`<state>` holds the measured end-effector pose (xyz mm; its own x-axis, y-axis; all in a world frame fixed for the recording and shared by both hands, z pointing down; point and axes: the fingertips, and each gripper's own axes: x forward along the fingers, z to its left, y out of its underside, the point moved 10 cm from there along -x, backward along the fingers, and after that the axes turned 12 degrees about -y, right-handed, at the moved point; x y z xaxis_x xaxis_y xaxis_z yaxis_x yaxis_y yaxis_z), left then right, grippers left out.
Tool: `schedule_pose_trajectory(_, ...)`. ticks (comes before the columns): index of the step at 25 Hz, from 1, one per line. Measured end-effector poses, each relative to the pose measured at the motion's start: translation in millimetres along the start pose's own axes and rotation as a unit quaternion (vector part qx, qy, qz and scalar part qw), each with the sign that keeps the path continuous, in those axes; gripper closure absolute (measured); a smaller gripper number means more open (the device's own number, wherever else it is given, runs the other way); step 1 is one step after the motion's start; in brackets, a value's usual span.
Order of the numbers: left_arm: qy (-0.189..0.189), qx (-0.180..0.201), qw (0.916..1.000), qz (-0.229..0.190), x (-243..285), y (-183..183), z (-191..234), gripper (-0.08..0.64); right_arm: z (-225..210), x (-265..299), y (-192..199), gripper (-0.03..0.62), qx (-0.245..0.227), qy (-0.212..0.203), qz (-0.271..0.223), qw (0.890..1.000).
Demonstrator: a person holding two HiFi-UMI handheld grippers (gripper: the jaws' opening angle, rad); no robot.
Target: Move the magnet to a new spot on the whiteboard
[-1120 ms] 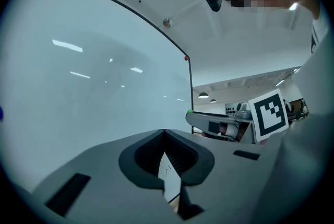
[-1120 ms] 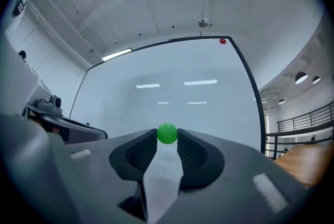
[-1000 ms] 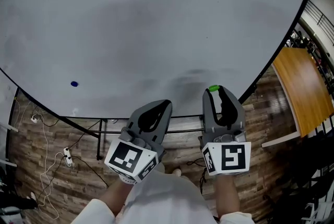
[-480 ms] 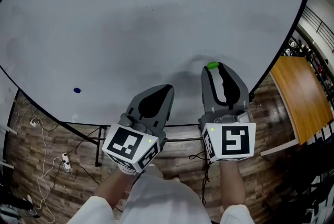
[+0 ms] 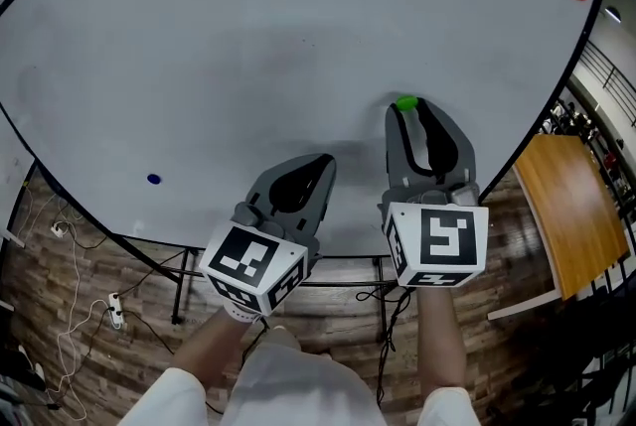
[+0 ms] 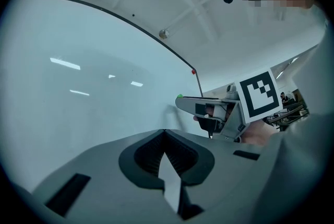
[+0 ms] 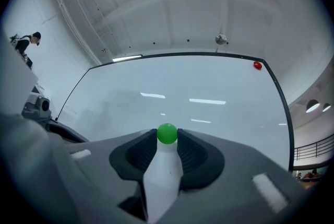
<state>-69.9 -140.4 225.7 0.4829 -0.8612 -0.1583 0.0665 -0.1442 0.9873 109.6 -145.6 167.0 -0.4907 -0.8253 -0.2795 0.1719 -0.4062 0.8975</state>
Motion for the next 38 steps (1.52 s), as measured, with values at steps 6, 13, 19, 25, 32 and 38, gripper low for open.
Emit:
schedule_pose_trajectory(6,-0.001,0.000,0.9999,-0.012,7,-9,10,0.554,-2,21,-2,0.462,-0.017,0.005,0.033,0.999)
schedule_pose_trajectory(13,-0.001,0.002,0.9998,-0.018,7,-14,7,0.554,2,30,-11,0.462,-0.062,0.030,0.070,0.995)
schedule_pose_trajectory(19,-0.005,-0.001,0.9998,-0.020,6,-16,9,0.554,2,32,-13,0.459,-0.080,0.029,0.081,0.993)
schedule_pose_trajectory(25,-0.004,0.001,0.9998,-0.020,1,-17,5,0.554,0,29,-9,0.459,-0.050,0.021,0.056,0.997)
schedule_pose_trajectory(32,-0.002,-0.006,0.9999,-0.011,-8,-10,2,0.554,7,13,-6,0.459,-0.028,0.016,0.037,0.999)
schedule_pose_trajectory(38,0.015,0.002,0.9999,-0.008,-16,3,-11,0.554,11,-15,12,0.471,-0.015,0.008,0.040,0.999)
